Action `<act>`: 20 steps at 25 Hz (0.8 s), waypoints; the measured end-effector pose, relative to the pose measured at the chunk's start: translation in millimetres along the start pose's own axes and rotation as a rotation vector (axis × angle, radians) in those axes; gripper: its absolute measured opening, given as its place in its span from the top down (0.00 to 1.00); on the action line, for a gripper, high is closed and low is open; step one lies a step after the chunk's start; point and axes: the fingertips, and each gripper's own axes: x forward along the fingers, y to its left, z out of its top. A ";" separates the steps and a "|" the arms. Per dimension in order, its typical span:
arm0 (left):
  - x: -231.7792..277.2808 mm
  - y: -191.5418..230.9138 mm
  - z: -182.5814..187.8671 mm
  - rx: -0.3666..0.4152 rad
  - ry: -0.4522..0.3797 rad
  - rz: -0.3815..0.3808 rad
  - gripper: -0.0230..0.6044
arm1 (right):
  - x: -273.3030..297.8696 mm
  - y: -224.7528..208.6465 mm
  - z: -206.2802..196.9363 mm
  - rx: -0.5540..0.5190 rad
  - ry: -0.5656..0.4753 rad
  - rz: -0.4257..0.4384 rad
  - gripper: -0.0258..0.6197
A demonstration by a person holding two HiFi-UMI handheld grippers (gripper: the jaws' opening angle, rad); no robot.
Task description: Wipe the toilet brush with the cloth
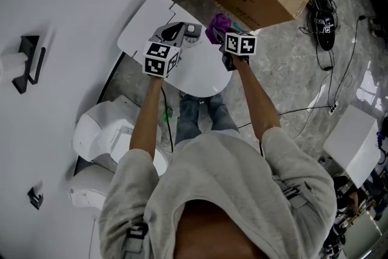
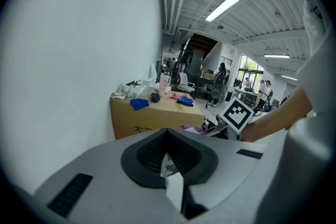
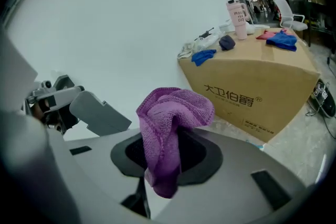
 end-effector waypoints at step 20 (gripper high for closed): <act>-42.6 4.9 28.8 -0.027 -0.106 0.103 0.93 | -107.7 59.2 70.5 -0.369 -0.265 -0.042 0.77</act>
